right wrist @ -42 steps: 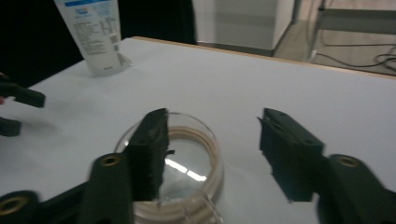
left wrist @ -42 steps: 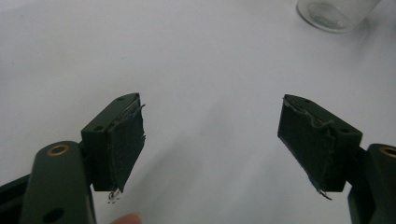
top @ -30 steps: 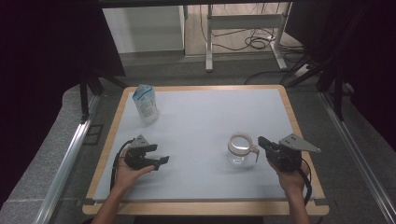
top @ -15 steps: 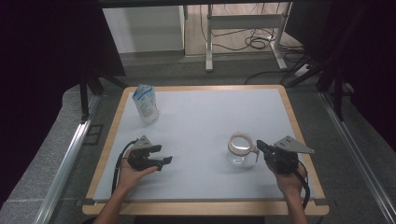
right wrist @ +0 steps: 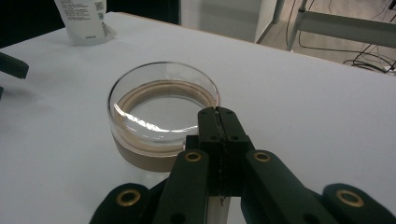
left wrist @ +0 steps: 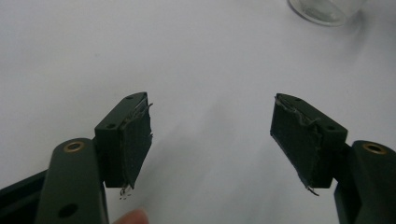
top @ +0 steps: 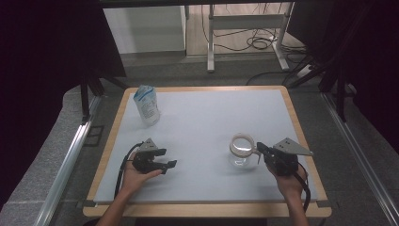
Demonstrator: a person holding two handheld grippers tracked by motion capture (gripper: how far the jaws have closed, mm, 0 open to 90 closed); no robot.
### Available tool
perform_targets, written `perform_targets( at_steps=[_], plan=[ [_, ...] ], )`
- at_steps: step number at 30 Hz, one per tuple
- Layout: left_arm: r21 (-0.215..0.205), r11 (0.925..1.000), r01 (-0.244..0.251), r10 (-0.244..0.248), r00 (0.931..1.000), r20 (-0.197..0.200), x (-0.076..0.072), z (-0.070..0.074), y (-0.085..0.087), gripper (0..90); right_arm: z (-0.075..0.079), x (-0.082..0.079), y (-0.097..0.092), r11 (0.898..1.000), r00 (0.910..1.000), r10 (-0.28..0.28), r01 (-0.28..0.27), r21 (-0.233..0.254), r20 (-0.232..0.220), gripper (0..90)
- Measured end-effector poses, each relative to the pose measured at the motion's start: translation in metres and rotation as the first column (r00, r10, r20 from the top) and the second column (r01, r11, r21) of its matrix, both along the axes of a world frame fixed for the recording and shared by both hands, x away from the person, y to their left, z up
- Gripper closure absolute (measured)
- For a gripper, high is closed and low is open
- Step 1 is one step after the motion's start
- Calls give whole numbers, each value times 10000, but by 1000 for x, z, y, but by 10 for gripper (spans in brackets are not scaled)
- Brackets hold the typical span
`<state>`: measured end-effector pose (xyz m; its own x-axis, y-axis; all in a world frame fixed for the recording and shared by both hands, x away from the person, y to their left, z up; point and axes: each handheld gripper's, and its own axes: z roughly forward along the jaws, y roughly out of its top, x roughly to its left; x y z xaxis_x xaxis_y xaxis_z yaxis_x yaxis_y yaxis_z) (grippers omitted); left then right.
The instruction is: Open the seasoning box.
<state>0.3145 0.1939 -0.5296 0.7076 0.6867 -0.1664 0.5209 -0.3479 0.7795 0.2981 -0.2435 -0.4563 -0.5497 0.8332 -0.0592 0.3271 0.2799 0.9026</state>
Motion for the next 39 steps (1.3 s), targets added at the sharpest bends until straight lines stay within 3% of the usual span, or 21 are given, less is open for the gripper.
perform_targets(
  at_steps=[11,16,21,25,28,32,39],
  plan=[
    [-74,9999,154,-154,9999,17,-2,3,-10,309,-4,-4,-7,9980,10000,31,-29,631,-36,900],
    [5,9992,412,-412,9984,393,-2,15,-27,433,-5,-3,-8,9973,10000,85,-87,732,29,900],
    [-202,9980,591,-575,9958,716,1,28,-46,476,-4,-5,-4,9998,9997,63,-68,210,253,900],
    [-255,9968,751,-727,9936,862,4,31,-58,586,-4,-5,-2,10000,9995,40,-42,43,324,900],
    [-412,9959,810,-773,9933,853,7,33,-66,622,-5,-5,-2,9999,9995,44,-47,97,313,900],
    [-588,9932,1009,-960,9920,815,11,38,-79,751,-5,-5,1,9999,9994,125,-127,60,315,900],
    [-313,9851,1693,-1655,9813,984,19,52,-118,817,-7,-4,-4,9991,9996,105,-116,402,275,900]
  ],
)
